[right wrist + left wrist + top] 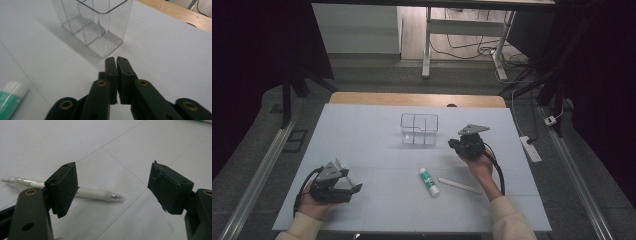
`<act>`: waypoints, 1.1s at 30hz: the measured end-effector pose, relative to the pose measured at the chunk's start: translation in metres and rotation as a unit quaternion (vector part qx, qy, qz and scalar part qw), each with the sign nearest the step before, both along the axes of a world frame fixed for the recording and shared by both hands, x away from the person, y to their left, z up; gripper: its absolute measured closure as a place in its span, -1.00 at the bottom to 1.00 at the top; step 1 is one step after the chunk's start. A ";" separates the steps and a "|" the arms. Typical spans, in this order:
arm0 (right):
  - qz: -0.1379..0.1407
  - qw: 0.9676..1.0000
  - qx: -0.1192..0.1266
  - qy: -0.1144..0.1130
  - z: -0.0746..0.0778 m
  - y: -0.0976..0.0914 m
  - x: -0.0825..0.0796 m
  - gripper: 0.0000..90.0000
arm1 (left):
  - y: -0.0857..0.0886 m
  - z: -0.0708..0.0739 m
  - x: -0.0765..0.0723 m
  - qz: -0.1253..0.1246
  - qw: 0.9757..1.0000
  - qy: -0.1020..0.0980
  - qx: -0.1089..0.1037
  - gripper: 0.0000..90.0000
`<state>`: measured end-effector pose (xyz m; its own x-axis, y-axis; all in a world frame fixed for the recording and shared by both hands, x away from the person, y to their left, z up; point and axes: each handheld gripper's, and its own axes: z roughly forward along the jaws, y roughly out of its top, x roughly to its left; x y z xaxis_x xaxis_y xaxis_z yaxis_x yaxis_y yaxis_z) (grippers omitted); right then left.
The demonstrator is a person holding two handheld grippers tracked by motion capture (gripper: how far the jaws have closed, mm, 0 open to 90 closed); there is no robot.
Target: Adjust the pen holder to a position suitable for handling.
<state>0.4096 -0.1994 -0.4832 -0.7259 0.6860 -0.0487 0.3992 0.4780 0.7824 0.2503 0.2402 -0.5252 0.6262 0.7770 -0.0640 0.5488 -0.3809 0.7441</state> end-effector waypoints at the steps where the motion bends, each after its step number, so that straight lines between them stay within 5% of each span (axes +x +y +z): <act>1: 0.000 1.000 0.000 0.000 0.000 0.000 0.000 0.72 | 0.000 0.000 0.000 0.000 1.000 0.000 0.000 -0.46; 13: 0.006 1.000 -0.001 -0.007 -0.005 -0.028 -0.031 0.23 | 0.002 -0.001 0.000 0.004 1.000 0.001 0.000 -0.46; 21: 0.008 1.000 0.020 -0.010 -0.006 -0.045 -0.047 0.12 | 0.004 -0.003 0.001 0.004 1.000 0.004 0.000 -0.46; 33: 0.025 0.999 0.016 -0.027 -0.005 -0.064 -0.072 0.07 | 0.004 -0.003 0.001 0.005 1.000 0.000 -0.001 -0.46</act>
<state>0.3378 -0.2632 -0.4881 -0.7564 0.6508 -0.0667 0.3324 0.4701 0.8176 0.2513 0.2444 -0.5282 0.6183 0.7832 -0.0655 0.5531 -0.3744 0.7442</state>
